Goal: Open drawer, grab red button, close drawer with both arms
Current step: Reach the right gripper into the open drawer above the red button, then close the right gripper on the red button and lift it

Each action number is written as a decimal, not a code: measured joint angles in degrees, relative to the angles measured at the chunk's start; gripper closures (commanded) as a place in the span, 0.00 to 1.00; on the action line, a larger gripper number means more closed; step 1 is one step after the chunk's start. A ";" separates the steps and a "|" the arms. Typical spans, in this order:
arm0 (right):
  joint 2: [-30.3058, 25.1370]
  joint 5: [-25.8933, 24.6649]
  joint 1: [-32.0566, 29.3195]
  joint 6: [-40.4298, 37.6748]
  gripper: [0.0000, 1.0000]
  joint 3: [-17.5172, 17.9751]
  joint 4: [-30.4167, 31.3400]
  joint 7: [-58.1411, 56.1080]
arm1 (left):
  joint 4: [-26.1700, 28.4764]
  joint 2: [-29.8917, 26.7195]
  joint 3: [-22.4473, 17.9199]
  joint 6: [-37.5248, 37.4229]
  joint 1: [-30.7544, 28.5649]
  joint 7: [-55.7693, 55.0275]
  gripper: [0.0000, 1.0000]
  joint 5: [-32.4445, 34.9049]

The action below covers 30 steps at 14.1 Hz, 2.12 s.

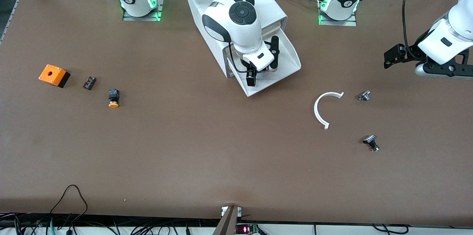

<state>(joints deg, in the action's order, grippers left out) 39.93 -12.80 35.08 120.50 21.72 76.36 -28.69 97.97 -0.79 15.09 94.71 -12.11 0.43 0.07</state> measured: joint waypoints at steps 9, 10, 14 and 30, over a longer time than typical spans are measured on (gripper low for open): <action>0.95 -1.98 1.49 -0.33 0.00 0.03 -0.04 0.00 | 0.00 0.00 -0.03 -0.01 -0.01 0.00 0.00 0.00; 0.95 -2.00 1.53 -0.34 0.00 0.03 -0.07 0.00 | 0.00 0.00 -0.03 -0.01 -0.01 0.00 0.00 0.00; 0.95 -2.02 1.53 -0.49 0.00 0.03 -0.37 0.00 | 0.00 0.00 -0.03 -0.05 0.00 0.00 0.00 0.00; 0.99 -2.02 1.42 -2.80 0.00 1.51 -0.75 0.06 | 0.00 0.00 -0.03 -0.08 -0.01 0.00 0.00 0.00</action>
<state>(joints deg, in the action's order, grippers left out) 40.92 -14.82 36.50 117.70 23.22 75.61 -28.64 97.97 -0.79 15.07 94.63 -12.11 0.43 0.07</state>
